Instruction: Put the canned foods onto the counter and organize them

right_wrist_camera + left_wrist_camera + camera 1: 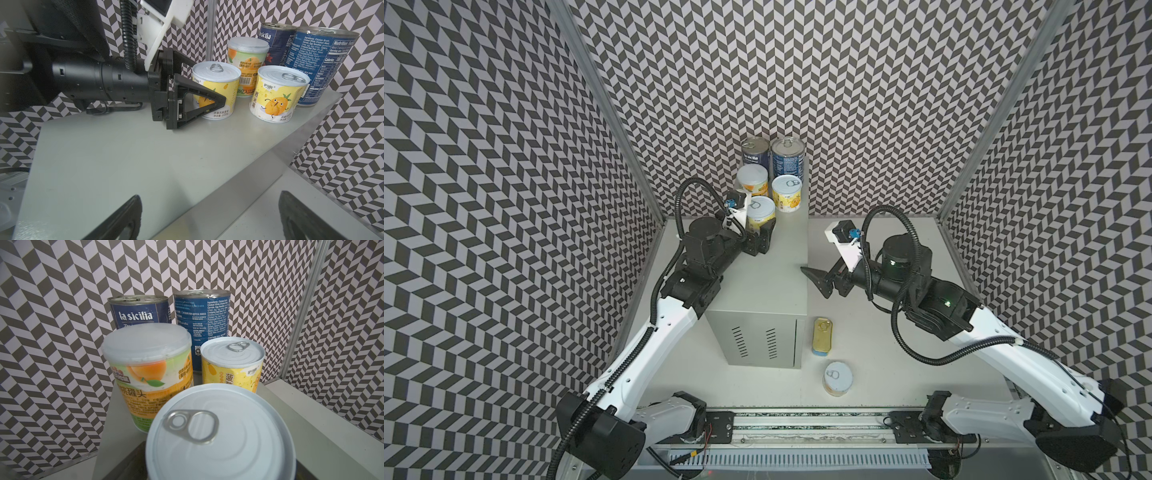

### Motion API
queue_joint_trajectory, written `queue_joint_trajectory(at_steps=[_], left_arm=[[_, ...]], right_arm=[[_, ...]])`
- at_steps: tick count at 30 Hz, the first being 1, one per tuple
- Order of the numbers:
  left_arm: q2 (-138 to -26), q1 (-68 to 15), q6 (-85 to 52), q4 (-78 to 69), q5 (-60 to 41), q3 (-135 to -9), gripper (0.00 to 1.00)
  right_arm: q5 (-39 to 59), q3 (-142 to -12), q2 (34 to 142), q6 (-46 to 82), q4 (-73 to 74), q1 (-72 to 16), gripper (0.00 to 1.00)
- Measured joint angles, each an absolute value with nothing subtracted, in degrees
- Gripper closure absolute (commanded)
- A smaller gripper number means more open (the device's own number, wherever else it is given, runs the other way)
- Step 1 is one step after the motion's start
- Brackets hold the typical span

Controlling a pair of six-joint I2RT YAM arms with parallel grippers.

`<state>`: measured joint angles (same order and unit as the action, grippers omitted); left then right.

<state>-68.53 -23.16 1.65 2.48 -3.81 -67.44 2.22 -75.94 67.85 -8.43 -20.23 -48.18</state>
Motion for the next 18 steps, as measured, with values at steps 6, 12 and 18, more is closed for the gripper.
queue_joint_trajectory(at_steps=[6, 12, 18], left_arm=[[-67.44, -23.24, 2.13, 0.73, -2.11, -65.43, 0.18], [-66.04, -23.22, 2.9, 0.47, -0.54, -64.27, 0.2], [-65.47, -23.2, 3.2, 0.43, 0.43, -63.86, 0.12]], right_arm=[[2.17, -76.86, 68.62, -9.02, -20.86, -48.18, 0.01], [2.22, -77.45, 69.69, -9.17, -21.02, -48.18, 0.0], [2.22, -77.45, 69.73, -9.23, -20.99, -48.18, 0.01]])
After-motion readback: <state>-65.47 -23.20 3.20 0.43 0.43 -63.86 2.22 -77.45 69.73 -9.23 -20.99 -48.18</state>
